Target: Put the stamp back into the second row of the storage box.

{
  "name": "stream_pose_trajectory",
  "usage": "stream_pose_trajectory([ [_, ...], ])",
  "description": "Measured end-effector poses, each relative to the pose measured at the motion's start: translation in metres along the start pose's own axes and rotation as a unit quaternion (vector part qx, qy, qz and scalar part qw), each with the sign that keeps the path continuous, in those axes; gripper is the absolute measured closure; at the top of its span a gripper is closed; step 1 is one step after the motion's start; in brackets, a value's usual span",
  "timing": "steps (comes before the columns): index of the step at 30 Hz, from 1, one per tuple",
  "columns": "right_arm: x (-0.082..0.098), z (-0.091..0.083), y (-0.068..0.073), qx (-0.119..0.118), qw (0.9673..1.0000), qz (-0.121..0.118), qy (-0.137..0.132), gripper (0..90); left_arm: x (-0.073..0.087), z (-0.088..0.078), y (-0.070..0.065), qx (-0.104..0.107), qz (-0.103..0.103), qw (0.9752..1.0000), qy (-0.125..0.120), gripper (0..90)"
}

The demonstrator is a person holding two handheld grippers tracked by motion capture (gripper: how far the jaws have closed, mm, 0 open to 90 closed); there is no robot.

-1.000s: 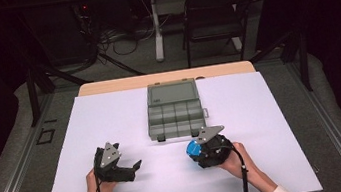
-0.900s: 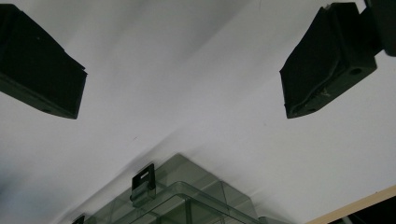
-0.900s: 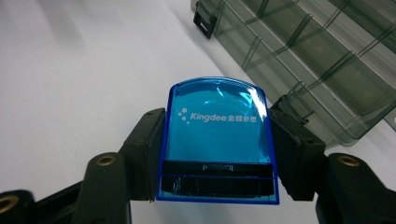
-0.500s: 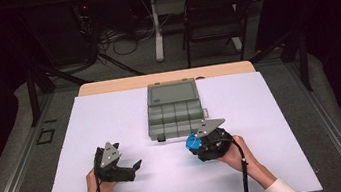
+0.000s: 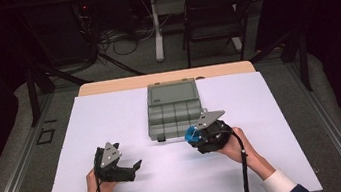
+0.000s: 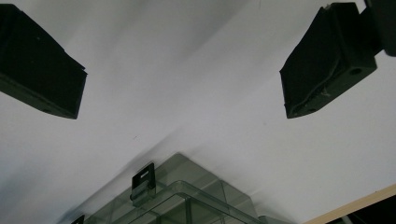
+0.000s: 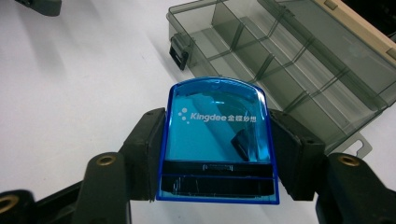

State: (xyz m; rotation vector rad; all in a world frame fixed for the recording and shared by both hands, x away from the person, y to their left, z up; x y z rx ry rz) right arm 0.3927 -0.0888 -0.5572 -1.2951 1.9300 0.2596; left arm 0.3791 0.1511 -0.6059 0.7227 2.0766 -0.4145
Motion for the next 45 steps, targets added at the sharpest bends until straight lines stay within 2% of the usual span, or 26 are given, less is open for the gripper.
stream_pose_trajectory([
  [21, -0.006, 0.007, -0.03, 0.0, 1.0, -0.01, 0.0, 41.0, 0.0, 0.0, 0.0, -0.001, -0.001, 1.0, 0.0, 0.1],
  [45, -0.012, 0.016, -0.053, -0.01, 0.9997, -0.021, 0.002, 40.9, 0.0, 0.0, 0.0, -0.001, 0.001, 1.0, 0.0, 0.1],
])
Point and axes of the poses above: each handheld gripper's, and its own axes: z roughly forward along the jaws, x roughly out of its underside, y roughly to its left, the point moved 10 cm from there along z, roughly forward along the jaws, and after that the axes turned 8 degrees about -z, right-handed, at the moved point
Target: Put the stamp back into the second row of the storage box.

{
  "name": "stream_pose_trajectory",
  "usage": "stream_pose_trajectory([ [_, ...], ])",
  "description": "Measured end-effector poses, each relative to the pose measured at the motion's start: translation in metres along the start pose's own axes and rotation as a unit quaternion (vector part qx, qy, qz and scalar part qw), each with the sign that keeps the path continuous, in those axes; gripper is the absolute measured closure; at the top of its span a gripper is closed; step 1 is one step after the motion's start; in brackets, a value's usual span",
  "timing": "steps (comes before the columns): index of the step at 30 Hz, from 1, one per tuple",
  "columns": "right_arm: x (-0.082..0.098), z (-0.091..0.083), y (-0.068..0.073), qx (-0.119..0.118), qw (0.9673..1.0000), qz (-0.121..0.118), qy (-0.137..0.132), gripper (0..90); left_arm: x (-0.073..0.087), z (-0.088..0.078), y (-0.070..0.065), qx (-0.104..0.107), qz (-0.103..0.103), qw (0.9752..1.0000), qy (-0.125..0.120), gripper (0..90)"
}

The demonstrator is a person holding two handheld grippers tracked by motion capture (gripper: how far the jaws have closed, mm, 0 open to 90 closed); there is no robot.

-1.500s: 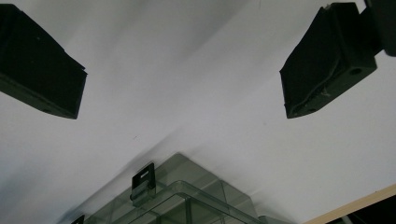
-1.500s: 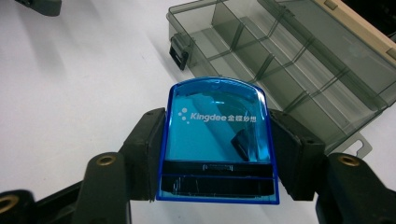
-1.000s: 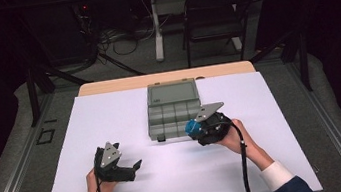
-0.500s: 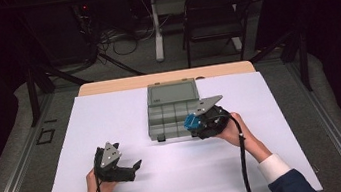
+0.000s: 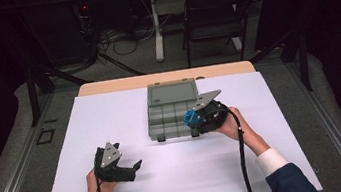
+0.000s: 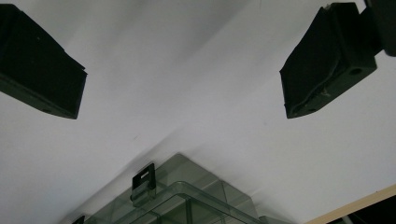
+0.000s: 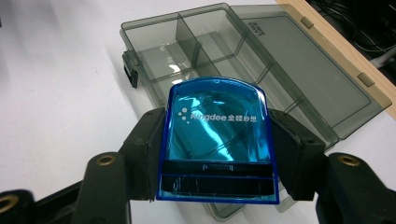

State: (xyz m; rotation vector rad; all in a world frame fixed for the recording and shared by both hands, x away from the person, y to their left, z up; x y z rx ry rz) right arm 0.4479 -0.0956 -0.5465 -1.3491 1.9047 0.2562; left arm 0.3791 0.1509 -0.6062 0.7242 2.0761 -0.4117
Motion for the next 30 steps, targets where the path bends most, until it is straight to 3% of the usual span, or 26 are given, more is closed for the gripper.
stream_pose_trajectory([
  [30, 0.002, 0.022, -0.015, -0.023, 0.9996, -0.01, 0.014, 40.9, -0.001, 0.0, -0.001, -0.001, 0.008, 1.0, -0.002, 0.1],
])
Point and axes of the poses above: each handheld gripper's, and its own axes: z roughly forward along the jaws, x roughly out of its underside, y roughly to its left, the point moved 10 cm from there along z, roughly forward along the jaws, and after that the axes turned 8 degrees about -z, right-handed, at the moved point
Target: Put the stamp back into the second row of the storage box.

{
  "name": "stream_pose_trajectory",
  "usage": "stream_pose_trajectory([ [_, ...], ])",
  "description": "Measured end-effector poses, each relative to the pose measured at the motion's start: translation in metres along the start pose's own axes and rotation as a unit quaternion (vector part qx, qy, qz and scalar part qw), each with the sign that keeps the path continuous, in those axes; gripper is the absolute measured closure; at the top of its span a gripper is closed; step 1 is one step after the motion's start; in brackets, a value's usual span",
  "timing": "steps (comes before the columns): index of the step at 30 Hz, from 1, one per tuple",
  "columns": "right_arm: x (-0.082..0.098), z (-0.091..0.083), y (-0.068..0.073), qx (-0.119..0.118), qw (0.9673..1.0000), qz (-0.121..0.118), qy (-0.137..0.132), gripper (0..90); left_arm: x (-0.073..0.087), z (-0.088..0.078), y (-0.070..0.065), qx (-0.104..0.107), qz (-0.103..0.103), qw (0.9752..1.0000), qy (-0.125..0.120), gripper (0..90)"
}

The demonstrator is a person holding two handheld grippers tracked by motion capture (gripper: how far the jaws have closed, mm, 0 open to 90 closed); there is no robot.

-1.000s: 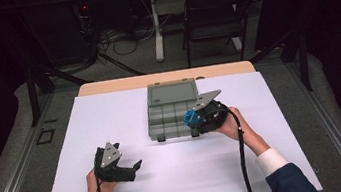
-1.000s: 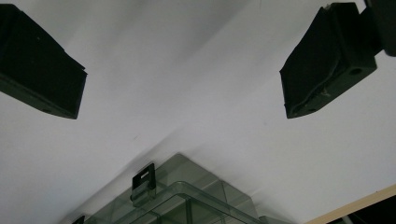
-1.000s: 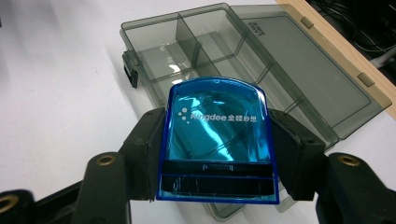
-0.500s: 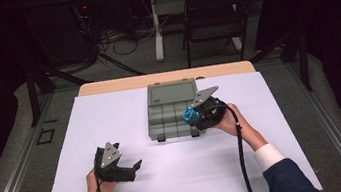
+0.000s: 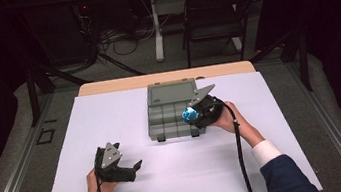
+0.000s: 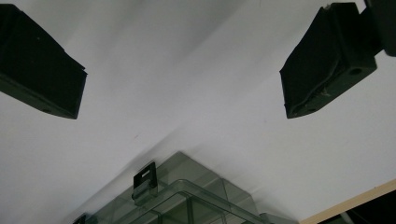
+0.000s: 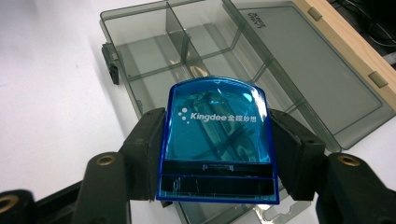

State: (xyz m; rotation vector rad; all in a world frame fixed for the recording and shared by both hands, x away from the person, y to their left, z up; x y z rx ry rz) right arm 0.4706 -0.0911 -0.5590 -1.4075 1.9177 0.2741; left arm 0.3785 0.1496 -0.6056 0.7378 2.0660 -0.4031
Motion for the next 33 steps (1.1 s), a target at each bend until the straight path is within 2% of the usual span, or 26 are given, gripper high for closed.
stream_pose_trajectory([
  [6, 0.003, 0.006, -0.001, -0.005, 0.9999, -0.005, 0.013, 40.9, 0.0, 0.0, 0.0, 0.0, 0.0, 1.0, -0.001, 0.1],
  [10, 0.004, 0.01, -0.002, -0.009, 0.9998, -0.014, 0.012, 40.9, 0.0, 0.0, 0.0, -0.001, -0.002, 1.0, -0.002, 0.1],
  [15, 0.004, 0.013, -0.004, -0.017, 0.9997, -0.013, 0.009, 40.9, 0.0, 0.0, 0.0, 0.0, -0.001, 1.0, -0.001, 0.1],
  [33, 0.004, 0.027, -0.004, -0.047, 0.9981, -0.031, 0.025, 40.8, 0.0, 0.0, 0.001, -0.001, -0.001, 1.0, -0.001, 0.1],
])
Point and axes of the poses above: each handheld gripper's, and its own axes: z roughly forward along the jaws, x roughly out of its underside, y roughly to its left, the point moved 10 cm from there along z, roughly forward along the jaws, and after that the axes turned 8 degrees about -z, right-handed, at the moved point
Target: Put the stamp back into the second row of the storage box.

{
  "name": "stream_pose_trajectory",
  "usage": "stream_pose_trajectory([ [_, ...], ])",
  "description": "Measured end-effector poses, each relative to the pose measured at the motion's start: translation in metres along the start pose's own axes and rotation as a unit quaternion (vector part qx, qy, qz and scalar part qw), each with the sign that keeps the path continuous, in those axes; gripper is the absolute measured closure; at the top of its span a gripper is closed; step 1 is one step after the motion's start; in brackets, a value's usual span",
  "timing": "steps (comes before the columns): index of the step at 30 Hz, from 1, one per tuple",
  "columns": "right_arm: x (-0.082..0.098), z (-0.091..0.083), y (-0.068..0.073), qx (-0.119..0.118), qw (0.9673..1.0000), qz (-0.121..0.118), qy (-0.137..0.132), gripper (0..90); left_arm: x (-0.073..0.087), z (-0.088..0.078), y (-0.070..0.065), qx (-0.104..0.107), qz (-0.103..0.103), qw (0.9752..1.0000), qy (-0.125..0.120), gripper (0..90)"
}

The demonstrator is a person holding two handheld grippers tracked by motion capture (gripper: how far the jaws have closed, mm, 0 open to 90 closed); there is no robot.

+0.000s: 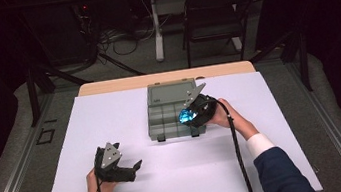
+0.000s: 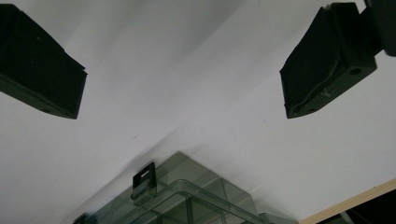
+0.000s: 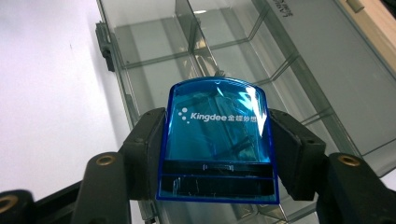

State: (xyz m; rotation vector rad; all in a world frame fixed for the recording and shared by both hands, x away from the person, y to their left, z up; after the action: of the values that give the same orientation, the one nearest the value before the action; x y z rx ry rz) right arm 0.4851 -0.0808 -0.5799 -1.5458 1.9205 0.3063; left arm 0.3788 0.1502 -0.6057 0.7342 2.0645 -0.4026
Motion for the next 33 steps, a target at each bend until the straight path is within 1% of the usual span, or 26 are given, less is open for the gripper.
stream_pose_trajectory([
  [3, 0.002, 0.002, 0.001, -0.008, 0.9999, -0.005, 0.007, 40.8, 0.0, 0.0, 0.0, 0.001, 0.0, 1.0, 0.0, 0.1],
  [5, 0.003, 0.004, 0.0, -0.004, 1.0, -0.005, 0.008, 40.7, 0.0, 0.0, 0.0, 0.001, 0.0, 1.0, -0.001, 0.1],
  [7, 0.003, 0.005, 0.0, -0.005, 1.0, -0.002, 0.008, 40.7, 0.0, 0.0, 0.0, 0.001, 0.001, 1.0, 0.0, 0.1],
  [13, 0.006, 0.007, -0.002, -0.006, 0.9999, -0.003, 0.013, 40.6, 0.0, 0.0, -0.001, 0.001, 0.001, 1.0, 0.001, 0.1],
  [18, 0.005, 0.009, 0.0, -0.013, 0.9999, 0.0, 0.009, 40.3, 0.0, 0.0, 0.0, 0.001, 0.001, 1.0, 0.001, 0.1],
  [20, 0.005, 0.009, 0.0, -0.012, 0.9999, -0.003, 0.011, 39.8, 0.0, 0.0, 0.0, 0.001, 0.001, 1.0, 0.001, 0.1],
  [21, 0.005, 0.009, 0.0, -0.017, 0.9998, -0.004, 0.01, 38.0, 0.0, 0.0, 0.0, 0.001, 0.001, 1.0, 0.001, 0.1],
  [23, 0.006, 0.01, 0.002, -0.021, 0.9996, -0.003, 0.018, 35.6, 0.0, 0.0, 0.0, 0.001, 0.001, 1.0, 0.0, 0.1],
  [26, 0.005, 0.011, 0.001, -0.017, 0.9996, -0.004, 0.021, 31.2, 0.0, 0.0, -0.001, 0.001, 0.002, 1.0, 0.001, 0.1],
  [27, 0.005, 0.012, 0.001, -0.012, 0.9998, 0.0, 0.018, 29.4, 0.0, 0.0, 0.0, 0.001, 0.002, 1.0, 0.001, 0.1],
  [30, 0.005, 0.01, -0.002, -0.004, 0.9997, 0.008, 0.022, 24.8, 0.0, 0.0, 0.0, 0.0, 0.002, 1.0, 0.0, 0.0],
  [31, 0.005, 0.01, -0.004, 0.002, 0.9998, 0.008, 0.017, 24.2, 0.0, 0.0, 0.0, 0.001, 0.002, 1.0, 0.0, 0.1],
  [33, 0.004, 0.008, -0.004, 0.004, 0.9998, 0.014, 0.014, 21.3, 0.0, 0.0, 0.0, 0.001, 0.002, 1.0, 0.0, 0.1],
])
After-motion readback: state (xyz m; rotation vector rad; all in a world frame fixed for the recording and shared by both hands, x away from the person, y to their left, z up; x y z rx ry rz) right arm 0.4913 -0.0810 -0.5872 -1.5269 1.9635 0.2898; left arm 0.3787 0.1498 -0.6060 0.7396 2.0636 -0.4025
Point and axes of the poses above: each handheld gripper's, and its own axes: z roughly forward along the jaws, x roughly out of its underside, y roughly to its left, the point moved 10 cm from there along z, roughly forward along the jaws, and after that the axes turned 8 degrees about -z, right-handed, at the moved point
